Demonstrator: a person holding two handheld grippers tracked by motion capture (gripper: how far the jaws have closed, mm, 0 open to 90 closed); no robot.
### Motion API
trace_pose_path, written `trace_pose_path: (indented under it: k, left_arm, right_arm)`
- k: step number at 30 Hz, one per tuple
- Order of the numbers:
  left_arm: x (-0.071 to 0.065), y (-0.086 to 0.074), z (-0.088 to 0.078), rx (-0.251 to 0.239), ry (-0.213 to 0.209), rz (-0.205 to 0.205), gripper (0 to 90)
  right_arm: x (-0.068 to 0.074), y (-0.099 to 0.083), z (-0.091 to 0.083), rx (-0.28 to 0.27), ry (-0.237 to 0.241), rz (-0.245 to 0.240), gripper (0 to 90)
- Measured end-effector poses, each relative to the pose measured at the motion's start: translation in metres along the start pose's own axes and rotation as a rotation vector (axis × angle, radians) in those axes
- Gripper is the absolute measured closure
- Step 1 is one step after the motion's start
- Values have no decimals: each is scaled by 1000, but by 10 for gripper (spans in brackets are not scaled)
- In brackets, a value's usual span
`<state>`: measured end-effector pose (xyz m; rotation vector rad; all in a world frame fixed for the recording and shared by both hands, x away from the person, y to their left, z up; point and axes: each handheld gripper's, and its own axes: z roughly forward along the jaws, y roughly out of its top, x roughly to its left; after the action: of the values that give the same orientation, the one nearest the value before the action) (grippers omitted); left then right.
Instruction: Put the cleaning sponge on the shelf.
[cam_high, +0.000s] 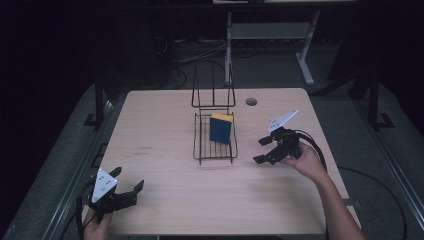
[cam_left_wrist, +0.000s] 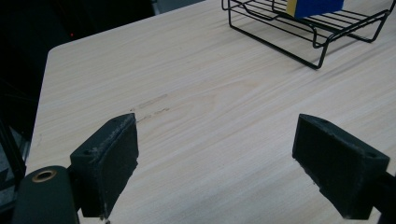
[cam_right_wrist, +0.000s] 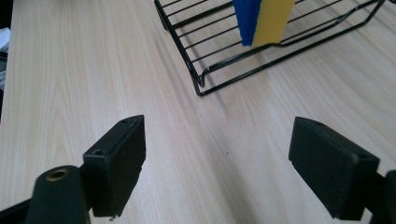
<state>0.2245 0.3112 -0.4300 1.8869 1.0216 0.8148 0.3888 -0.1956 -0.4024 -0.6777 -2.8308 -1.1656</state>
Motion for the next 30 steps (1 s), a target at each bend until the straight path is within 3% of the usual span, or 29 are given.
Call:
trace_pose_path:
  k: [11,30]
  left_arm:
    - [0,-1,0,1,6,-3,139]
    - [2,-2,0,1,10,-12,139]
  right_arm:
    - [3,-24,-7,5,-12,36,187]
    - [16,-52,-18,-21,-20,38,189]
